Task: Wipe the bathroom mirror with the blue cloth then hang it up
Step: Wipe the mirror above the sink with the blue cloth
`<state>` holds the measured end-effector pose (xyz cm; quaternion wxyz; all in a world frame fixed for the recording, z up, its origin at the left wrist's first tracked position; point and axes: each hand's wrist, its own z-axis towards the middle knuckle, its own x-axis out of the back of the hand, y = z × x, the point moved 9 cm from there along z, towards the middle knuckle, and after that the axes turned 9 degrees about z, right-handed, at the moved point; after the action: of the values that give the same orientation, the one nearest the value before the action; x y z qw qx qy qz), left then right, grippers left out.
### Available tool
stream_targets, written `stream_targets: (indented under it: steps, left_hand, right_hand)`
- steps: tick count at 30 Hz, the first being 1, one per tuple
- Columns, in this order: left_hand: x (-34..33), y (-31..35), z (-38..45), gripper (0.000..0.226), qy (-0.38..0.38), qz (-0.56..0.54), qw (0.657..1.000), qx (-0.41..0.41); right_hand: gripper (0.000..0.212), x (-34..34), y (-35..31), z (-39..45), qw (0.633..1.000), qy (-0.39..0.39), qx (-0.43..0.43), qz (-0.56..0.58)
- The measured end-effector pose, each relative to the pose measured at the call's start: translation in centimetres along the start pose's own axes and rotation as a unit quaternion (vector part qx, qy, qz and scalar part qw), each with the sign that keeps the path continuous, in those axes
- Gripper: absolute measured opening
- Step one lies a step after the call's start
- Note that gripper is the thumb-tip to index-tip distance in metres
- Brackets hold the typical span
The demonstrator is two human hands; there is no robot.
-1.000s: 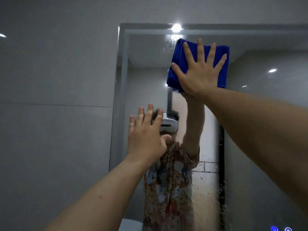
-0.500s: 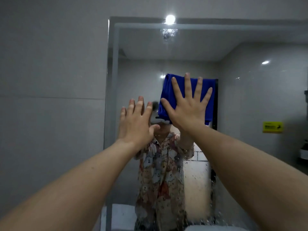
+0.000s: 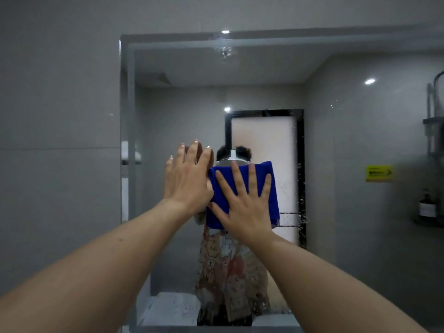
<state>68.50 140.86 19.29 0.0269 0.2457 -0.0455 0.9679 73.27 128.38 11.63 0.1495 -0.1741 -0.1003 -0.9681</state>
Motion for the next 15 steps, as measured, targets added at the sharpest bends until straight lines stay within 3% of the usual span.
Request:
stream_targets:
  steps: [15]
  left_hand:
    - [0.5, 3.4, 3.1, 0.067, 0.065, -0.044, 0.997, 0.021]
  right_hand:
    - [0.08, 3.9, 5.1, 8.2, 0.999, 0.047, -0.019, -0.01]
